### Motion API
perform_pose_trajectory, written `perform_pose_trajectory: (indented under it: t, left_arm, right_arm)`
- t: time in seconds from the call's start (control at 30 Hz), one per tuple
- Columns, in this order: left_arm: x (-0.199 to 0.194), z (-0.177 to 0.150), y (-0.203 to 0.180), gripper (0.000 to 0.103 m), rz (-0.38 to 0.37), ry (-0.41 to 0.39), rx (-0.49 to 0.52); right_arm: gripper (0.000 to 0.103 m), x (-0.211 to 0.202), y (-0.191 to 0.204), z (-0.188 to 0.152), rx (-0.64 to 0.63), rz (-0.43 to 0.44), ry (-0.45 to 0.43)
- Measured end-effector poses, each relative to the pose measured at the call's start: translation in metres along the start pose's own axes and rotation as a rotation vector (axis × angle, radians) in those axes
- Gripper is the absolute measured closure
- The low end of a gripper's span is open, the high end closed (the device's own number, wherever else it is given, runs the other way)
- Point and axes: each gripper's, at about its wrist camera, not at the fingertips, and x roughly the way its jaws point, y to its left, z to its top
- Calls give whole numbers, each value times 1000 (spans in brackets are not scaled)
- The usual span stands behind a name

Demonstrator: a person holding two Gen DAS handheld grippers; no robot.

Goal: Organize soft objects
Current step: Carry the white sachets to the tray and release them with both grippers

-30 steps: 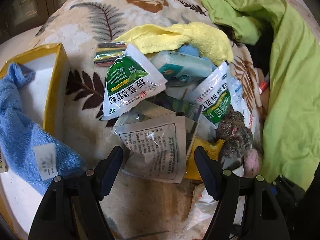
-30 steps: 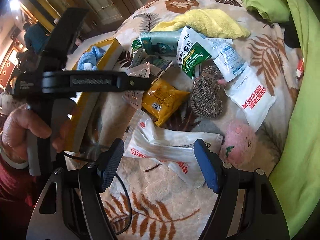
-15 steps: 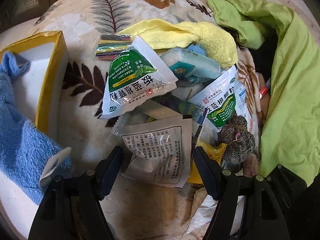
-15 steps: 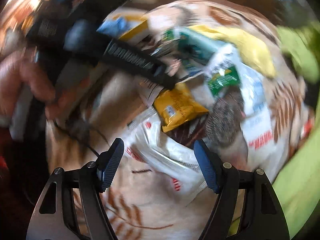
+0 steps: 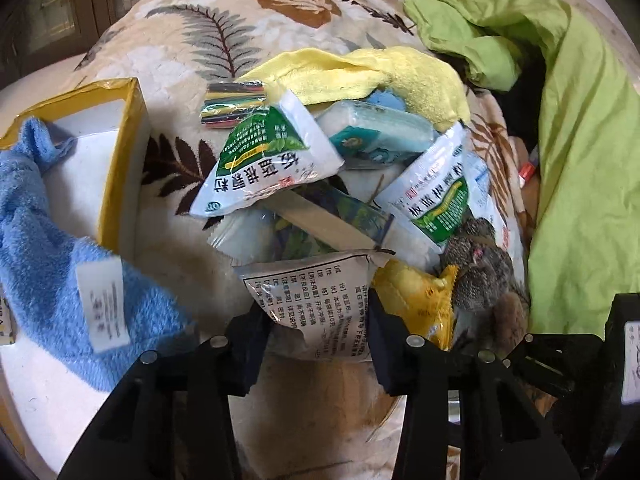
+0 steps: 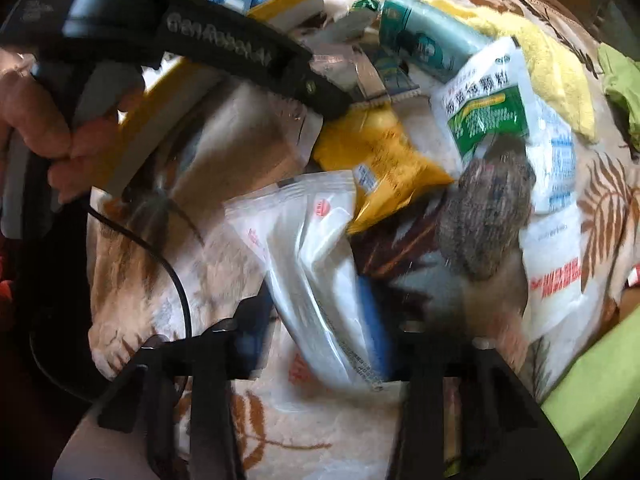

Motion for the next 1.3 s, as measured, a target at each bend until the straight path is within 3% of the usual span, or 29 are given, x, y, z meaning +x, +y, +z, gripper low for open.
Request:
perform_pose_trajectory:
  t: [0.23,0.4,0.53,0.7,0.87,1.13,1.3]
  left_arm:
    - [-25,-19,1,59,-38,-28,24]
    - [-54,-27,0,59,-81,-69,23]
    - [-79,-34,11,59,-74,-100,24]
    - [-98,-42,34,59,-33,-121,-10]
    - [-114,-55,70,59,22,-135,-54]
    - [-125,-73,126,59,161,-139,-117]
    - [-118,-77,148,59,222,-129,-145]
  right_arm:
    - [66,-23,-4,-18,168,47,-67]
    - [66,-58,-15,-30,295,85,-178]
    - [66,-72,-12,-22,353,122,-226]
    - [66,-78,1,1,341,158,-253]
    - [66,-56,31,28,360,214,-267]
    - [66,-30,59,98,464,407,-250]
    - [66,-3,84,137,477,373,-200]
